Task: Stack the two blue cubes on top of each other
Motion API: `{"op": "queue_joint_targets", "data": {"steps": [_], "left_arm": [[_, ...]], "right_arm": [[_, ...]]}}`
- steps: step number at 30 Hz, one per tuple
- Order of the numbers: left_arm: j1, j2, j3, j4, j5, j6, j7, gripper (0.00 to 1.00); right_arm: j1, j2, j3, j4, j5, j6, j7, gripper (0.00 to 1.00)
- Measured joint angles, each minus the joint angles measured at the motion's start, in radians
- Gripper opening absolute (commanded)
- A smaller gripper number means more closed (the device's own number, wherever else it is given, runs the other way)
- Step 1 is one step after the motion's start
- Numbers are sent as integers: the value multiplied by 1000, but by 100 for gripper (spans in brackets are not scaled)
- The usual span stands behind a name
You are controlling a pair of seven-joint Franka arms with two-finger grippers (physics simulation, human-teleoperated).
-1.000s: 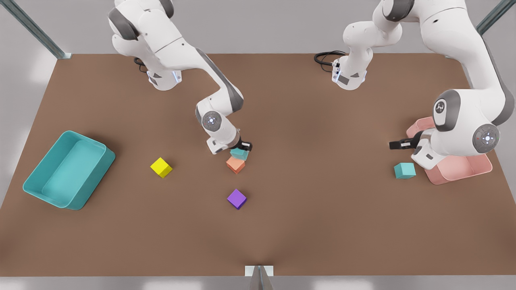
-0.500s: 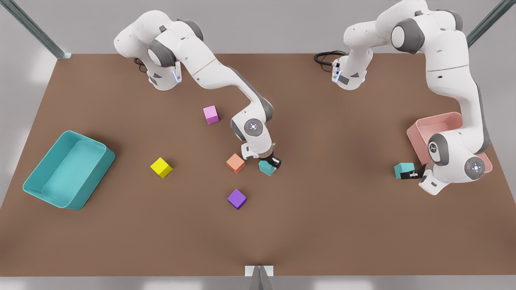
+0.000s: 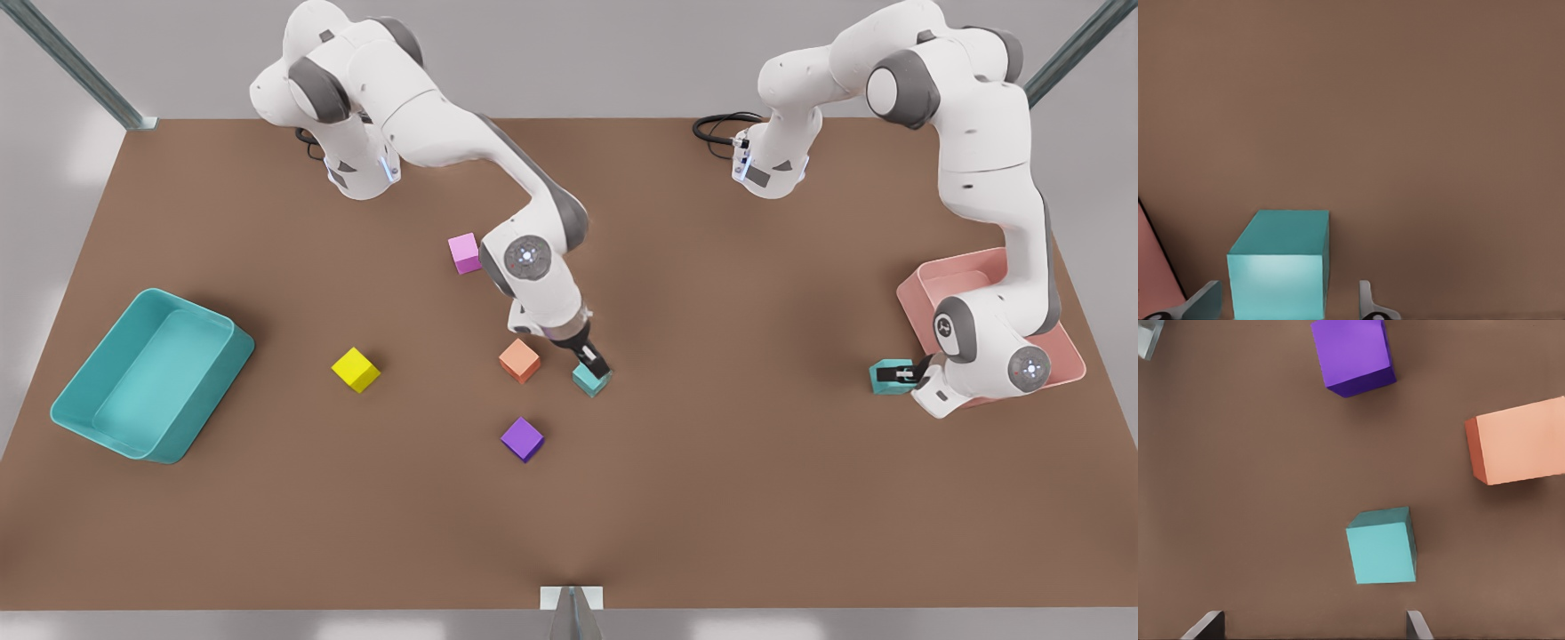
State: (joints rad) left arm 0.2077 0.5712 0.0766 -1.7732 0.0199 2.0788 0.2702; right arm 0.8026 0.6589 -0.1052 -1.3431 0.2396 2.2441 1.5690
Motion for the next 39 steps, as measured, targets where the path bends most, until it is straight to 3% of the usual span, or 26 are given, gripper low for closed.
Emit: {"op": "queue_joint_targets", "data": {"steps": [5, 6, 8, 10, 12, 13, 14, 15, 20, 22, 25, 28, 30, 39], "left_arm": [[13, 23, 3, 0, 0, 14, 30, 100], [15, 30, 3, -1, 0, 16, 35, 100], [16, 41, 3, -5, 0, 19, 44, 100], [16, 59, 3, -7, 0, 24, 53, 100], [16, 75, 3, -8, -1, 32, 60, 100], [16, 80, 3, -8, -1, 35, 64, 83], [15, 82, 3, -8, -1, 38, 67, 59], [14, 84, 3, -8, 0, 41, 69, 55], [-9, 49, -27, 16, 11, 36, 71, 55], [-81, 38, -73, 181, 12, -55, 47, 55], [-298, 36, -145, 366, 12, -204, -29, 55], [-568, 53, -161, 427, -14, -291, -137, 55], [-672, 67, -177, 435, -49, -311, -219, 55], [-742, 247, -204, 579, -132, -207, -500, 58]], "right_arm": [[-495, -34, -25, 9, -96, -382, -216, 100], [-537, -63, -59, 52, -145, -454, -283, 100], [-576, -264, -75, 21, -213, -566, -412, 100], [-628, -468, 6, -50, -252, -641, -528, 100], [-647, -505, 49, -70, -276, -690, -631, 100], [-647, -502, 56, -73, -284, -710, -679, 100], [-646, -499, 60, -75, -290, -728, -724, 100], [-646, -498, 62, -75, -294, -742, -766, 100], [-645, -493, 66, -59, -302, -806, -945, 100], [-644, -493, 65, -31, -305, -826, -1005, 100], [-634, -494, 67, -2, -304, -847, -1083, 100], [-625, -479, 67, 8, -301, -860, -1148, 100], [-621, -458, 69, 10, -299, -865, -1187, 100], [-614, -448, 70, 11, -295, -872, -1315, 100]]}}
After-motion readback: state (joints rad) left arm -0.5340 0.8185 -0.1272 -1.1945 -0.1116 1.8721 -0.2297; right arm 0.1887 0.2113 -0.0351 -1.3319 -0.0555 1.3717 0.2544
